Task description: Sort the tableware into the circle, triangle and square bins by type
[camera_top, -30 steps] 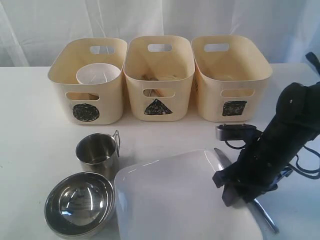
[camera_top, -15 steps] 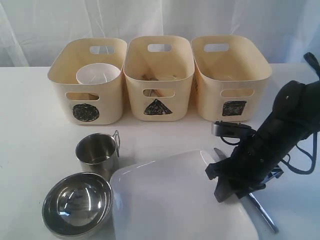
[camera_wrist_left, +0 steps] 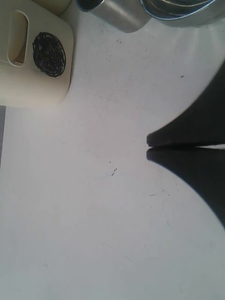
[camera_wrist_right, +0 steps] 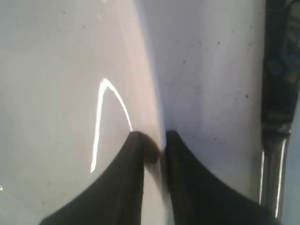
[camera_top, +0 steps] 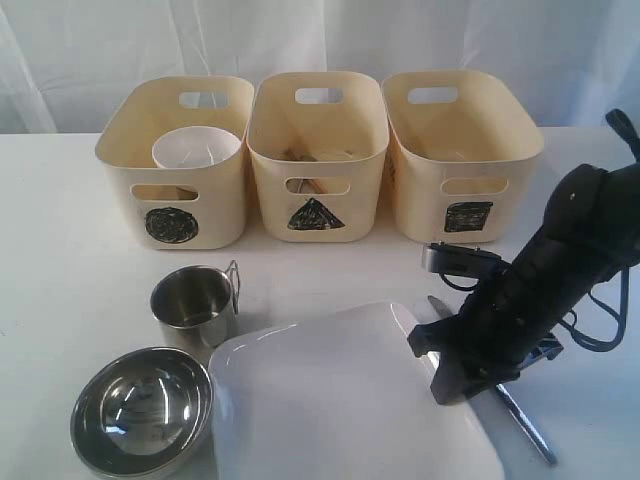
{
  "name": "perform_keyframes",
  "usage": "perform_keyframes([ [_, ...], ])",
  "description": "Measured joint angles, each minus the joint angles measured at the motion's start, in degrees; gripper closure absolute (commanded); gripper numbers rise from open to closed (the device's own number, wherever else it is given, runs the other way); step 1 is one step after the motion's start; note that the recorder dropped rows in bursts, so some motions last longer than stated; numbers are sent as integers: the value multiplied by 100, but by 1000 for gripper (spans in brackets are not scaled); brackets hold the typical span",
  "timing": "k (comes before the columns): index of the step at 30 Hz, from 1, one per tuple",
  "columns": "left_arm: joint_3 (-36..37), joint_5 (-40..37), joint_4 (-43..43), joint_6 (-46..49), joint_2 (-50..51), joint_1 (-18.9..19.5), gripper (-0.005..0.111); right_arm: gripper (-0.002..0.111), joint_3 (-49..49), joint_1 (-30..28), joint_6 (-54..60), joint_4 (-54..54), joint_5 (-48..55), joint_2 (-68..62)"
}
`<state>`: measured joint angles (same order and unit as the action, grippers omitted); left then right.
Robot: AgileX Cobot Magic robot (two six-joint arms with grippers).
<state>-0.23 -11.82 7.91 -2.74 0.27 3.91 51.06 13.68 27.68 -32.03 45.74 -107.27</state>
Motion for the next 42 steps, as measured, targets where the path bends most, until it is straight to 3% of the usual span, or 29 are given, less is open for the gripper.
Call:
perform_keyframes([
  [15, 0, 0, 0, 0, 0, 0, 107, 108, 0, -14, 0, 0, -12, 0],
  [23, 0, 0, 0, 0, 0, 0, 107, 108, 0, -504, 193, -456, 278, -129],
  [42, 0, 0, 0, 0, 0, 0, 107, 108, -11, -665, 89, -380, 545, -151],
])
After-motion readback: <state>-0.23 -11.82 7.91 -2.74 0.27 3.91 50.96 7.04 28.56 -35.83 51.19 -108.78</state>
